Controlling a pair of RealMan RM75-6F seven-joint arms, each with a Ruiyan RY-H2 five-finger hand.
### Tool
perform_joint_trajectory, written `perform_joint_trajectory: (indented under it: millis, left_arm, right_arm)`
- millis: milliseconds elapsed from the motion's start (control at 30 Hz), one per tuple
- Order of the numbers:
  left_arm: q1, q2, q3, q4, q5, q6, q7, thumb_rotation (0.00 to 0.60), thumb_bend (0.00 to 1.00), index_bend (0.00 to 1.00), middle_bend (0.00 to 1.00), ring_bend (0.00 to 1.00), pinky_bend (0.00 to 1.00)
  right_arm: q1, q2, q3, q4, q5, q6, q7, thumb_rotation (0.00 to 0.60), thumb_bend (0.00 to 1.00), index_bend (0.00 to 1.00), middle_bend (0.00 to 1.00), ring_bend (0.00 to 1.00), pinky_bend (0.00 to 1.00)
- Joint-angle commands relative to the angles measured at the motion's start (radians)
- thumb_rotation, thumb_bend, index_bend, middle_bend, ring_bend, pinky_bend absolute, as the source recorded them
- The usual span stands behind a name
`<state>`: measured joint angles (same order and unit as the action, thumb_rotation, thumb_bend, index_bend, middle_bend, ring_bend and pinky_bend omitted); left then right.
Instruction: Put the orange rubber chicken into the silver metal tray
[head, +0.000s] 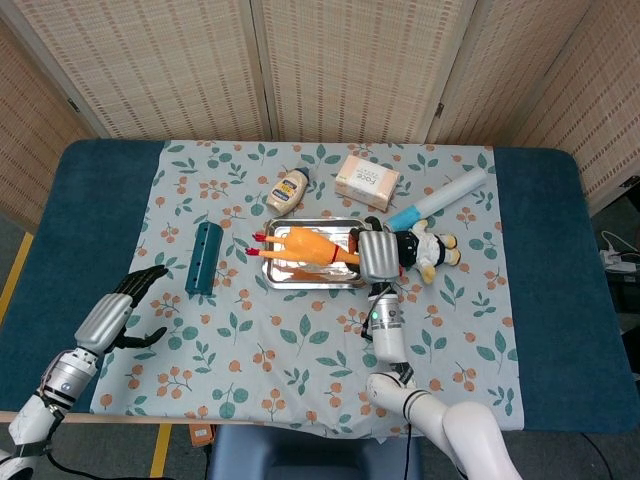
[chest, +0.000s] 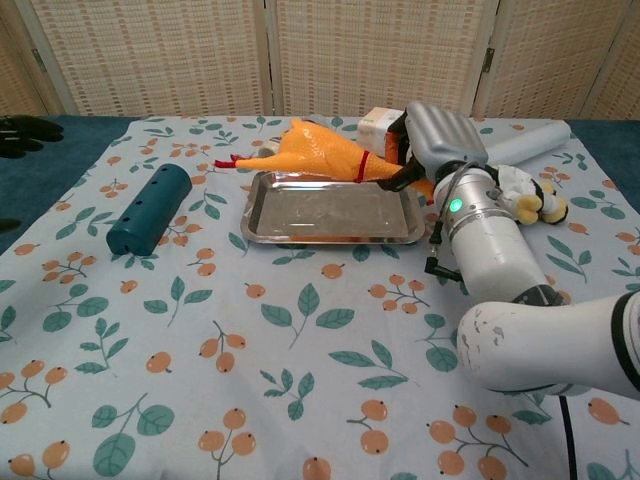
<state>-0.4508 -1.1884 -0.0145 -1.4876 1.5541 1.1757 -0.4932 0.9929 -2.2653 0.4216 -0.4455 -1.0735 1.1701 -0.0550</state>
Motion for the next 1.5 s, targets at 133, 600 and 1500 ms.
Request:
perform_joint_trajectory:
  millis: [133, 600, 1500]
  left_arm:
    - [0.003, 0.002, 0.003, 0.001, -0.001, 0.0, -0.001, 0.6, 0.31, 0.0, 0.0, 0.0, 0.0]
    - [0.004, 0.024, 0.018, -0.025, 0.028, 0.009, -0.028, 0.6, 0.32, 0.0, 0.0, 0.0, 0.0]
    - [-0.008, 0.032, 0.017, -0.038, 0.0, -0.03, -0.061, 0.6, 0.34, 0.0, 0.0, 0.0, 0.0]
  right_arm:
    - [0.015, -0.004, -0.028, 0.006, 0.023, -0.022, -0.043, 0.6, 0.37, 0.89, 0.64, 0.65, 0.91]
    - [0.059, -0.004, -0.057, 0.075, 0.087, -0.171, -0.132, 0.6, 0.32, 0.45, 0.24, 0.24, 0.53]
    - [0.035, 0.078, -0.025, -0.017, 0.04, -0.296, -0.21, 0.6, 0.12, 0.0, 0.0, 0.0, 0.15]
